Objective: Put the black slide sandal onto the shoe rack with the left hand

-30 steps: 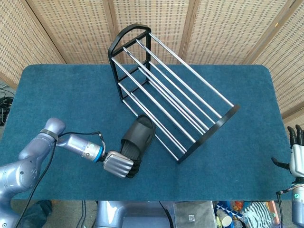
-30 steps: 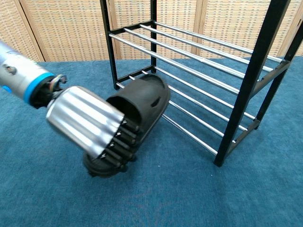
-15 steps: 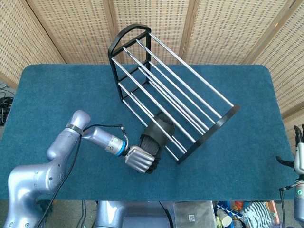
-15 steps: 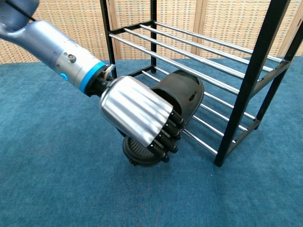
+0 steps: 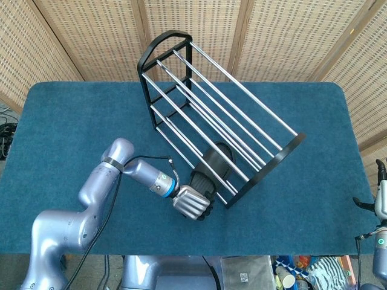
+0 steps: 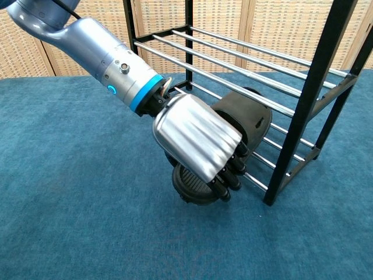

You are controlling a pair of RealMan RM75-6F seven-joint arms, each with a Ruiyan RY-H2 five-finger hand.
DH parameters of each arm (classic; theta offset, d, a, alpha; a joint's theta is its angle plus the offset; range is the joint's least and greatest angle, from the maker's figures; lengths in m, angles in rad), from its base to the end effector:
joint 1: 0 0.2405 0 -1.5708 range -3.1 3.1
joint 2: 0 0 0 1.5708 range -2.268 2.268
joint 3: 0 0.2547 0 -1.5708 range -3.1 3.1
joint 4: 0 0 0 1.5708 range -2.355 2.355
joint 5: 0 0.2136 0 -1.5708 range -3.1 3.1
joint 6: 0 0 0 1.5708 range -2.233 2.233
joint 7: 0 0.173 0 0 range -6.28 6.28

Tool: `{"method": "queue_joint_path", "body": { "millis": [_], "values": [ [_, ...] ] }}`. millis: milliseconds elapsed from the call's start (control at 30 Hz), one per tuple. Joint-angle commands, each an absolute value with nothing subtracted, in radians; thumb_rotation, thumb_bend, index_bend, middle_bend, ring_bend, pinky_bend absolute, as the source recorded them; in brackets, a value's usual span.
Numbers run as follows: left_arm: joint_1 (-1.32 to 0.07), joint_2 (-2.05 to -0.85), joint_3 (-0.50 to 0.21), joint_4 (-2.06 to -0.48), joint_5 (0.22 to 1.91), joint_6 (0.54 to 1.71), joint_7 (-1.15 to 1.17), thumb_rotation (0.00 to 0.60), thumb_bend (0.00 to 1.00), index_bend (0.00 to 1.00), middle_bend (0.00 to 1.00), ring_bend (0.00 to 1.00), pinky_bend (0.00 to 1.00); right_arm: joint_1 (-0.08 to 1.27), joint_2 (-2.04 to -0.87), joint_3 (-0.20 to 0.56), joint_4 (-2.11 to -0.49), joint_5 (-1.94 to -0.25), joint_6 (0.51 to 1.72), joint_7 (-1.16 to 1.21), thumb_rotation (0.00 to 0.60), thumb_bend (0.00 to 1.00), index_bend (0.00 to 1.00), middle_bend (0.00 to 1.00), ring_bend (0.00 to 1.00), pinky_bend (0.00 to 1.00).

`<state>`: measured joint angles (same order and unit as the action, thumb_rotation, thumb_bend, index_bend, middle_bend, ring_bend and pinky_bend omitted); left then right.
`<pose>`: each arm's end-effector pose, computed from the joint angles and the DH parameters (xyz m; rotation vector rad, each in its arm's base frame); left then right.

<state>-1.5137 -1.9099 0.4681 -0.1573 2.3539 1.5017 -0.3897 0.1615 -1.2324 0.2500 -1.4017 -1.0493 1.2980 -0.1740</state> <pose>0.0179 0.3694 -0.0950 2.5784 -1.3494 0.6971 -0.3872 -0.2657 0.1788 1.0538 -0.9194 0.6140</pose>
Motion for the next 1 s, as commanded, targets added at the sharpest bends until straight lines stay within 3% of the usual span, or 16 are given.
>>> {"method": "queue_joint_path", "body": {
  "millis": [33,667,900,1000],
  "values": [
    [-1.525,-1.924,0.478,-0.146,2.346,1.487,-0.398,0.600,0.18,0.78,0.61,0.47,0.41,0.161,-1.232,0.251,-1.400,-1.046,1.298,-0.173,0.600,0.00,0.00,0.00,0.00,0.00],
    [-1.607,-2.033,0.515,-0.098,2.293,1.373,-0.446,0.600,0.18,0.78,0.57,0.44,0.38,0.157,-1.223,0.265,-1.379,-1.005,1.282,-0.154,0.600,0.00,0.00,0.00,0.00,0.00],
    [-1.610,-2.039,0.522,-0.083,2.272,1.335,-0.442,0.600,0.18,0.77,0.50,0.37,0.33,0.156,-1.224,0.266,-1.368,-0.997,1.275,-0.145,0.600,0.00,0.00,0.00,0.00,0.00],
    [-1.618,-2.040,0.523,-0.079,2.261,1.309,-0.439,0.600,0.18,0.66,0.37,0.27,0.28,0.155,-1.222,0.267,-1.369,-0.997,1.275,-0.141,0.600,0.00,0.00,0.00,0.00,0.00]
  ]
}}
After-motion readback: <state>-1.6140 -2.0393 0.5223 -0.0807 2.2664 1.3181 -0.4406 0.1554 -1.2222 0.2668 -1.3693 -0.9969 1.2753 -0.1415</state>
